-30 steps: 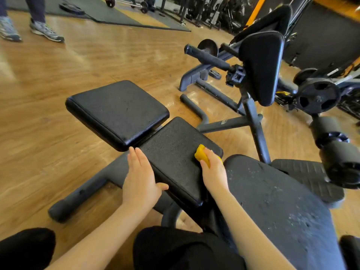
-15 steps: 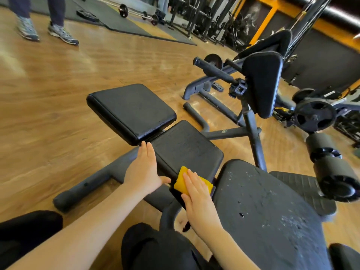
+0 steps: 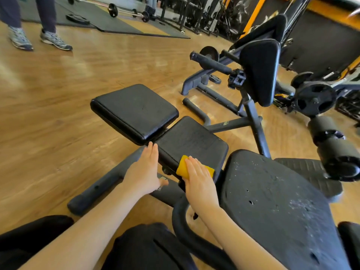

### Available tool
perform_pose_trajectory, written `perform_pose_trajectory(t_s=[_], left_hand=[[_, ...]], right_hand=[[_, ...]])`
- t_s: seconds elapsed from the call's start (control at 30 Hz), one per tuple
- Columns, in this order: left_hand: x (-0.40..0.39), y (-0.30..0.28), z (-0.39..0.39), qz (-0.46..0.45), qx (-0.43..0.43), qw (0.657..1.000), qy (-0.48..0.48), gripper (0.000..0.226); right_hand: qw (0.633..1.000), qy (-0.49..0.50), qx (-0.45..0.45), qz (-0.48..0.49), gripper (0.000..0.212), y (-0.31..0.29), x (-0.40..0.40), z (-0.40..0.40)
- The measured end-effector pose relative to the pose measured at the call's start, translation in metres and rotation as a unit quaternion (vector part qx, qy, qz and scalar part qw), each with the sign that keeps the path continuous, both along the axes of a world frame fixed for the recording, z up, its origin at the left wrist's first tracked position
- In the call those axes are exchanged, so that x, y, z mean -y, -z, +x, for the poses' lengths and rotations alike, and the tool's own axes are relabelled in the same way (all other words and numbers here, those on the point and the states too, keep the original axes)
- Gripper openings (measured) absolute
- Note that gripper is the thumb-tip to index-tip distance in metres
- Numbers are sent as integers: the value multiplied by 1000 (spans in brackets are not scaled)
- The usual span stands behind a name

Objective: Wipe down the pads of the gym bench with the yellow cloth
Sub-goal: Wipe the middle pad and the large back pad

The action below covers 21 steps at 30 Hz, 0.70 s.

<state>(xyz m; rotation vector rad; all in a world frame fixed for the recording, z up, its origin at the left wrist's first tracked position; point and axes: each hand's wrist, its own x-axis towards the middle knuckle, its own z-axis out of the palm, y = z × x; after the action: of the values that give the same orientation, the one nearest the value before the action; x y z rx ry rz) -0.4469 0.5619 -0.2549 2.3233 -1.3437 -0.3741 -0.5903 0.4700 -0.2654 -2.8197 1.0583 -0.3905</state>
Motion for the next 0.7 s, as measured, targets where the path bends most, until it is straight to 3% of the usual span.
perform_pose_trajectory(t_s=[0.17,0.37,0.7], left_hand=[[6,-1,-5,0,0,1000,-23,108],[0,5,5,-8,-13,1000,-22,102],[1,12,6,-3,-76,997,-21,108]], right_hand=[[999,-27,-34,8,63,-8,5,8],[1000,18,-17,14,61,1,0,-32],[999,-32,-15,21,63,-8,-1,63]])
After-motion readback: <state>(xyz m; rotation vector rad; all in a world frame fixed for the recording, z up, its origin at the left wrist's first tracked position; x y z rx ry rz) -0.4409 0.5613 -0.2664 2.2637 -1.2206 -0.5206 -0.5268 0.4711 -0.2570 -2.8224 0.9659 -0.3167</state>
